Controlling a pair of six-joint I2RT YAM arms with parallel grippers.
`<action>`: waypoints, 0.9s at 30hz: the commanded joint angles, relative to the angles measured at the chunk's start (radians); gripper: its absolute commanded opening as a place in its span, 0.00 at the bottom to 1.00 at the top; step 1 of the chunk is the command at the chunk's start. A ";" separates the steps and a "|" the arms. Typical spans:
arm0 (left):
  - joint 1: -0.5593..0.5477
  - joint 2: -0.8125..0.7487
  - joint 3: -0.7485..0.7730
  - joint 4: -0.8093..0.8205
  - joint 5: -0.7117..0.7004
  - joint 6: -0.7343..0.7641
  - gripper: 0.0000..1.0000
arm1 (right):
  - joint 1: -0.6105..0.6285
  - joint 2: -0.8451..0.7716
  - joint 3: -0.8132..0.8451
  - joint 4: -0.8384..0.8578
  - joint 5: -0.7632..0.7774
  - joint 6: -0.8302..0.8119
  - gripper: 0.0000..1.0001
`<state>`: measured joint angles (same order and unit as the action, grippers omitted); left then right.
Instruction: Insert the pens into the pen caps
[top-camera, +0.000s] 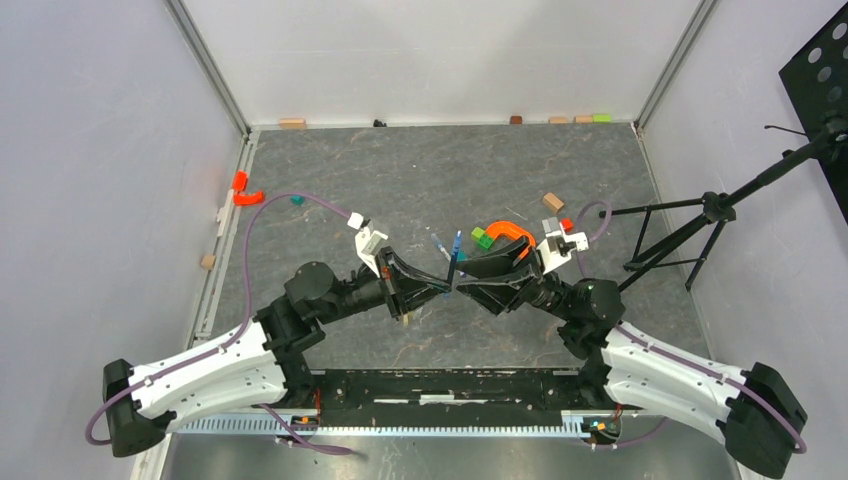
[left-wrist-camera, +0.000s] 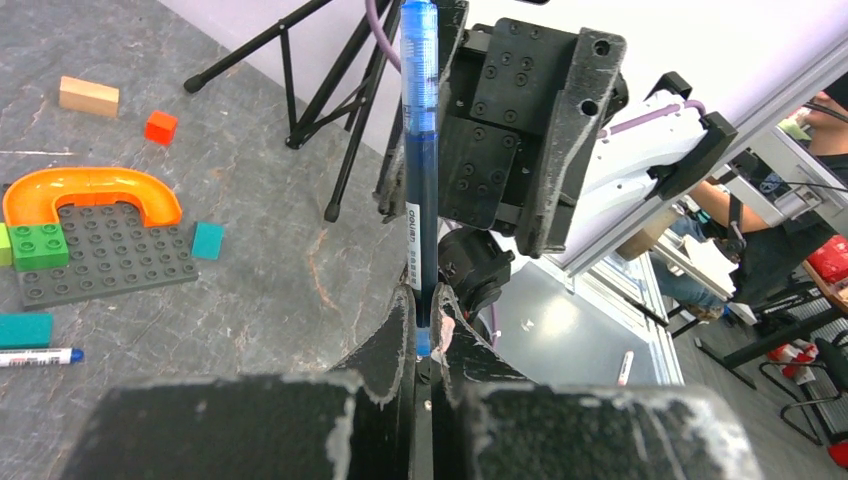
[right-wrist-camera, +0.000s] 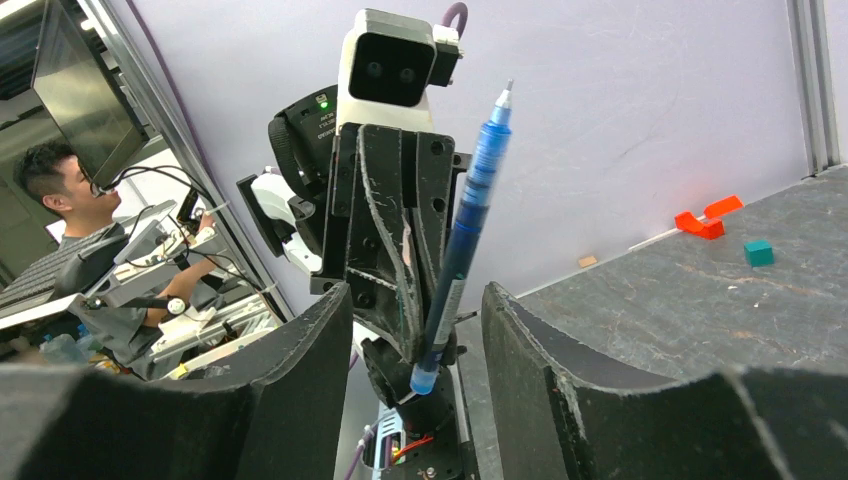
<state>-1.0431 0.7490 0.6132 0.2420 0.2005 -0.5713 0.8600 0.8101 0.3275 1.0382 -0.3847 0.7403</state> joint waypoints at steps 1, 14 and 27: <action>-0.002 -0.021 -0.008 0.082 0.033 0.021 0.02 | 0.001 0.019 0.051 0.066 -0.003 0.012 0.54; -0.003 0.019 -0.003 0.109 0.072 0.029 0.02 | 0.033 0.097 0.085 0.126 -0.029 0.030 0.37; -0.002 0.023 0.006 0.109 0.060 0.037 0.02 | 0.064 0.130 0.097 0.109 -0.030 0.010 0.00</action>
<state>-1.0431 0.7723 0.6071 0.3149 0.2687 -0.5617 0.9047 0.9318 0.3779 1.1107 -0.3992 0.7731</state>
